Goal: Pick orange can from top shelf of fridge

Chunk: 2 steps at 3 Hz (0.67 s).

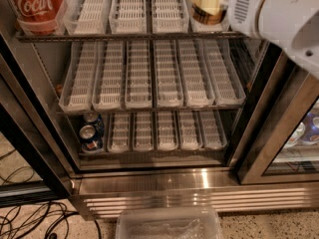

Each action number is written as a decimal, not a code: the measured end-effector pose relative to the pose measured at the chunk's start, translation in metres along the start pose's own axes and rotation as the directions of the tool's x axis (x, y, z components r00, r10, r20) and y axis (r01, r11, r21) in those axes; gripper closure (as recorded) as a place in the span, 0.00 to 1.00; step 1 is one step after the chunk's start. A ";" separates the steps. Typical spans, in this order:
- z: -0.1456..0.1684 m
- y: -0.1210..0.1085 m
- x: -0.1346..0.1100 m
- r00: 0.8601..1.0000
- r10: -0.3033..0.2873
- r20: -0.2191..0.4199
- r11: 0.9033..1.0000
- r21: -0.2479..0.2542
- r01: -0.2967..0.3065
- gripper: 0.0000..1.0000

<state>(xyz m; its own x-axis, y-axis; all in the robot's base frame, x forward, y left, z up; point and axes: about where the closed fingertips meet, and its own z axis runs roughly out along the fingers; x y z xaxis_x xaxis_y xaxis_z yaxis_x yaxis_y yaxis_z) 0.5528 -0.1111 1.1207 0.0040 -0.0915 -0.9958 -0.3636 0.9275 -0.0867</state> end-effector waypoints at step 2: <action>-0.008 0.037 -0.024 0.999 -0.027 0.020 0.996 -0.082 0.028 1.00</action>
Offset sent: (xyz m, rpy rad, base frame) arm -0.0164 0.0278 0.0175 -0.0151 -0.0169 0.0675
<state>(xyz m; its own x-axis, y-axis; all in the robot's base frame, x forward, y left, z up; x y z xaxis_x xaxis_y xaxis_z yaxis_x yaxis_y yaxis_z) 0.5320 -0.0769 1.1420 0.0327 -0.1088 -0.9935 -0.4381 0.8919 -0.1121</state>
